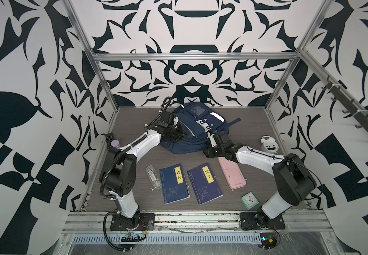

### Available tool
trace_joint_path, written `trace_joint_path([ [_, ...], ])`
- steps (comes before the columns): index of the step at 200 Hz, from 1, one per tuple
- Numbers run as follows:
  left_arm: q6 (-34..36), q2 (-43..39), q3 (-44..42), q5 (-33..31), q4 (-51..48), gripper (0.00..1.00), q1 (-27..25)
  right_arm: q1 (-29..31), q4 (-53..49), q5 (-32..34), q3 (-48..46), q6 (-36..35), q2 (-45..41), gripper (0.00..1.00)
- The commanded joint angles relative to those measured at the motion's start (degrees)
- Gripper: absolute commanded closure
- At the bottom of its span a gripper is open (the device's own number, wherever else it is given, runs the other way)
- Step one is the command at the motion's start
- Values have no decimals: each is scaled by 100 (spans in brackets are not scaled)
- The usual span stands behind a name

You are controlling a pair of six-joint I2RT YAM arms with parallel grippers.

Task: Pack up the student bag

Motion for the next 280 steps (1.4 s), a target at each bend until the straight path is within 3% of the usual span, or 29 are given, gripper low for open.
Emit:
trace_joint_path([
  [1, 64, -202, 335, 126, 223, 100, 34, -44, 143, 143, -25, -204, -54, 43],
  [21, 64, -220, 338, 123, 207, 100, 51, -63, 199, 150, -30, -296, 44, 42],
  [191, -19, -212, 293, 240, 197, 100, 87, -179, 620, -27, 211, -644, 707, 58],
  [280, -44, -229, 253, 246, 215, 100, 123, -181, 687, -29, 234, -680, 719, 82],
])
